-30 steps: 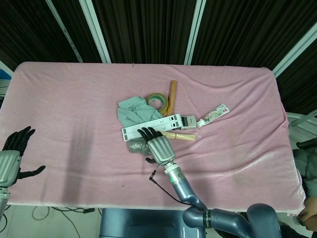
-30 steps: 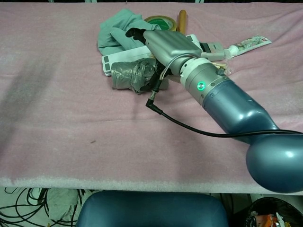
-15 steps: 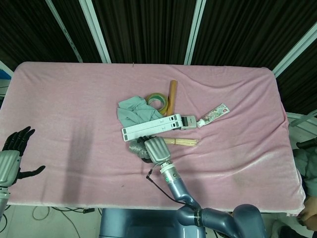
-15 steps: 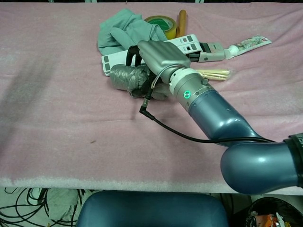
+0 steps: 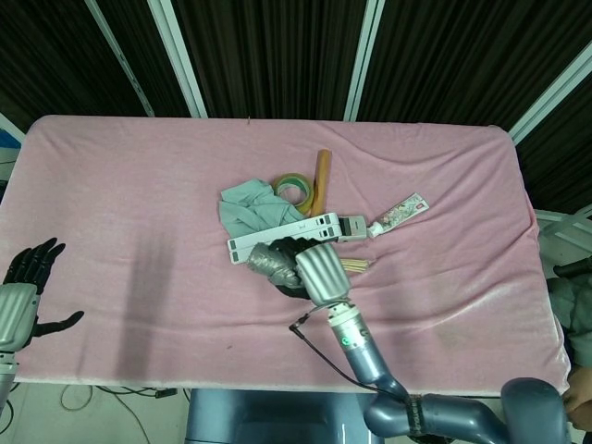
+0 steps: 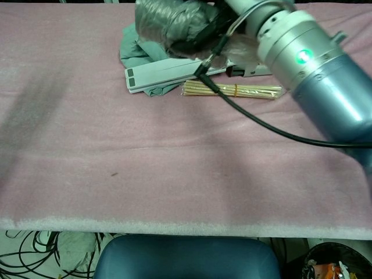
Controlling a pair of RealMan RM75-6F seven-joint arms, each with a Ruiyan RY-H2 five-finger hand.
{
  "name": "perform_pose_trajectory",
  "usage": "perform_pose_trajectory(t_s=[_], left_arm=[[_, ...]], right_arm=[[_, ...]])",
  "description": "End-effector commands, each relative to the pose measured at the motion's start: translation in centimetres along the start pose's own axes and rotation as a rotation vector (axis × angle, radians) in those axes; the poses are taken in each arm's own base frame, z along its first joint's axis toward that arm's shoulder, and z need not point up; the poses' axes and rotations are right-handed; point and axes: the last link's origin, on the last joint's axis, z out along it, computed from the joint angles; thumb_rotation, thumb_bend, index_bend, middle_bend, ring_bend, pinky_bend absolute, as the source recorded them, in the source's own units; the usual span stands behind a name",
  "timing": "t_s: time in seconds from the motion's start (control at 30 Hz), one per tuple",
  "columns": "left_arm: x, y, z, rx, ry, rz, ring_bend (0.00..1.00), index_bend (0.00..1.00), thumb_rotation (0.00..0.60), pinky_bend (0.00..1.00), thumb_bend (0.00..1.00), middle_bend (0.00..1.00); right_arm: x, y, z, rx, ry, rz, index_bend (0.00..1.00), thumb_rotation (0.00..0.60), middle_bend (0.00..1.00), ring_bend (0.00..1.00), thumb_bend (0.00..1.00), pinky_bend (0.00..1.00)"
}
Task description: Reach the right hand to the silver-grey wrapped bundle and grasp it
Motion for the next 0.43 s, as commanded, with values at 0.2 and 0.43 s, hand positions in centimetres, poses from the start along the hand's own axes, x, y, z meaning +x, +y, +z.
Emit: perform_pose_trajectory(t_s=[0.2,0.43], left_arm=[[-0.3,0.2,-0.3,-0.004,-0.001,0.017,0.0,0.0,0.6,0.0,0.0,0.0],[-0.3,0.2,-0.4,0.001,0.01,0.022,0.0,0.0,0.6,0.0,0.0,0.0]], right_arm=[[5.7,2.8,-9.1,-0.097,0.007,0.07,0.68,0.6,0.6,0.57,0.47,0.63],[6.3,2.7,-11.4,-0.083,-0.003,0.1,0.68,0.6,0.6,0.57,0.47,0.63]])
